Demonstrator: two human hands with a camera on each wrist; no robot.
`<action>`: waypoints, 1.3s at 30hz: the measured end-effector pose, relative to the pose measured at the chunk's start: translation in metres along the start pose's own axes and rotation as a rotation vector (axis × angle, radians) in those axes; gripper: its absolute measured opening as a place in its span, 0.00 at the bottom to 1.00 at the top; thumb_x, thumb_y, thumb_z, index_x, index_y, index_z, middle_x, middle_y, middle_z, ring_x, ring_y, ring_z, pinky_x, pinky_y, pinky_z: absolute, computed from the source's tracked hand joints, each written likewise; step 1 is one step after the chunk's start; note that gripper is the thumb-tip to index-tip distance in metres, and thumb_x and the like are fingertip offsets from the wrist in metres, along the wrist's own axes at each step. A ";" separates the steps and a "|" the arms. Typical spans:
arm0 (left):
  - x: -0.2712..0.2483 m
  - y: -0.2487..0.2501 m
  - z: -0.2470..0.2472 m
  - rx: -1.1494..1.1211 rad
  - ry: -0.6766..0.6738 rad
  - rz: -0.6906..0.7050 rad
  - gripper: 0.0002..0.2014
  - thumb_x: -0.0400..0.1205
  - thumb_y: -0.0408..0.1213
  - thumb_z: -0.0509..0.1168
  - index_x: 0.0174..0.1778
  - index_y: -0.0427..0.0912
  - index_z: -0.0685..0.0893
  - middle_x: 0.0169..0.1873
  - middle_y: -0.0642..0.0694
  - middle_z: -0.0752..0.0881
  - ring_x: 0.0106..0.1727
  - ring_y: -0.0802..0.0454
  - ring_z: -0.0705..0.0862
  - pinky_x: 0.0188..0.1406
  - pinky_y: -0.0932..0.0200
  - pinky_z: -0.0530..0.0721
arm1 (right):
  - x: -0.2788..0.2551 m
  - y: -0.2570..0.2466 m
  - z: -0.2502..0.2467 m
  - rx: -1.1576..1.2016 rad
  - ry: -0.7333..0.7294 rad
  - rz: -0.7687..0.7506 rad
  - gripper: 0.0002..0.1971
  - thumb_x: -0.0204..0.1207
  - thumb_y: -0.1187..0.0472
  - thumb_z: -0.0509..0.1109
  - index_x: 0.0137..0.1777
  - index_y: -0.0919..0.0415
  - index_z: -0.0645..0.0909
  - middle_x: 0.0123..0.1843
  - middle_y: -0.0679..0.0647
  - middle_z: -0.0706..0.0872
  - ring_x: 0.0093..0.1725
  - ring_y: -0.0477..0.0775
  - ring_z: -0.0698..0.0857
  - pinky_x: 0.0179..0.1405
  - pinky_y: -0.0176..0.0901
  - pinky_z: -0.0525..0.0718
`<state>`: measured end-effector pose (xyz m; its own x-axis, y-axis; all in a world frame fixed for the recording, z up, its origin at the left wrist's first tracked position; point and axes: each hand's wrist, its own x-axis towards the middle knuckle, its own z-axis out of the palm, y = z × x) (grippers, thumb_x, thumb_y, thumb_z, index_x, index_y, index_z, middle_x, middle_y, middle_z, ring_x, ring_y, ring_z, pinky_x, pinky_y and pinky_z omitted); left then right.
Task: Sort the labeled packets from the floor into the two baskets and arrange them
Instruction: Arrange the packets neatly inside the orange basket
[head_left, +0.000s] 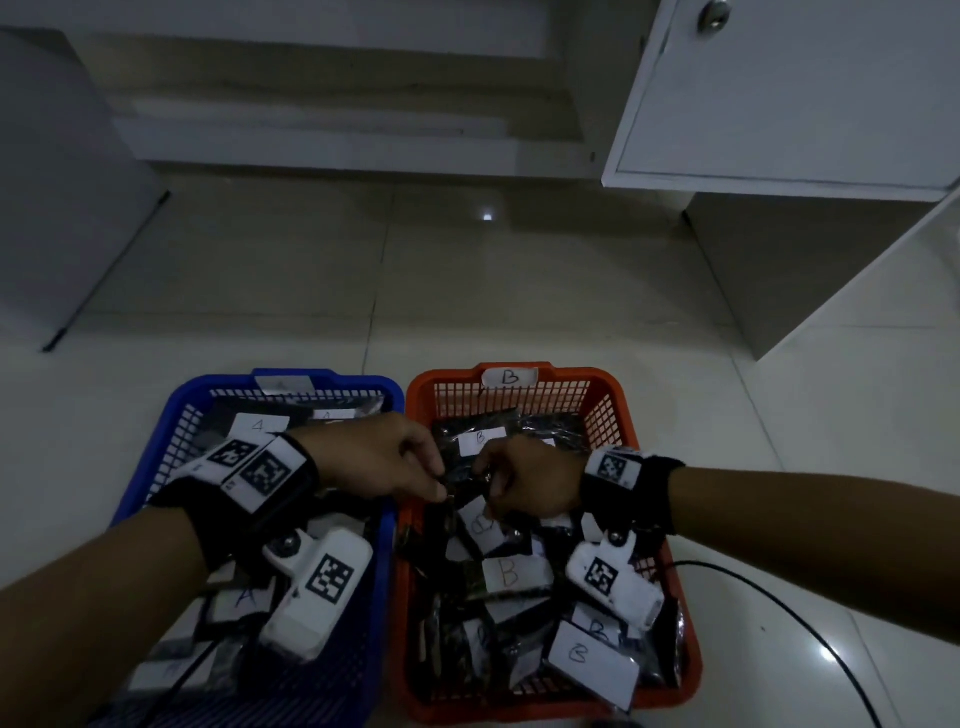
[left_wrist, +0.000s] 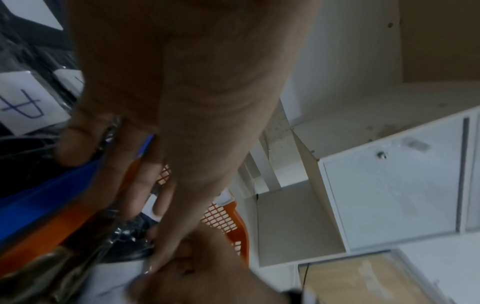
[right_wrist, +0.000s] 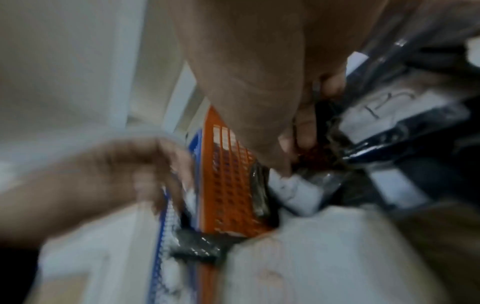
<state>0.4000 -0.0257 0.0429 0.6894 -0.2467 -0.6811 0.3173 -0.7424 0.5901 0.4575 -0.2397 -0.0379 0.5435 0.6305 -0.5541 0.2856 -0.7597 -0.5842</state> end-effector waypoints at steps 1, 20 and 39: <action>-0.001 0.000 0.002 0.041 -0.048 -0.011 0.14 0.76 0.47 0.78 0.55 0.52 0.86 0.50 0.50 0.91 0.53 0.54 0.88 0.59 0.55 0.86 | -0.004 0.001 -0.005 0.125 -0.015 0.027 0.21 0.75 0.64 0.79 0.67 0.63 0.80 0.52 0.59 0.92 0.51 0.57 0.91 0.53 0.49 0.90; 0.003 -0.002 0.019 0.084 -0.125 -0.007 0.12 0.77 0.37 0.77 0.54 0.48 0.87 0.49 0.51 0.91 0.53 0.56 0.89 0.58 0.60 0.87 | -0.007 0.049 -0.077 -0.525 0.350 0.191 0.13 0.75 0.65 0.72 0.59 0.65 0.81 0.55 0.62 0.86 0.47 0.60 0.88 0.46 0.50 0.90; 0.007 -0.008 0.017 0.052 -0.129 -0.017 0.14 0.77 0.35 0.77 0.57 0.45 0.86 0.51 0.49 0.90 0.55 0.53 0.89 0.55 0.63 0.86 | -0.030 0.031 -0.052 -0.555 0.075 -0.196 0.13 0.84 0.57 0.66 0.65 0.55 0.84 0.65 0.54 0.83 0.59 0.53 0.85 0.57 0.50 0.87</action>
<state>0.3914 -0.0322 0.0258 0.5934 -0.3094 -0.7431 0.2921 -0.7775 0.5570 0.4905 -0.2901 -0.0084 0.4875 0.7699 -0.4118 0.7453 -0.6126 -0.2631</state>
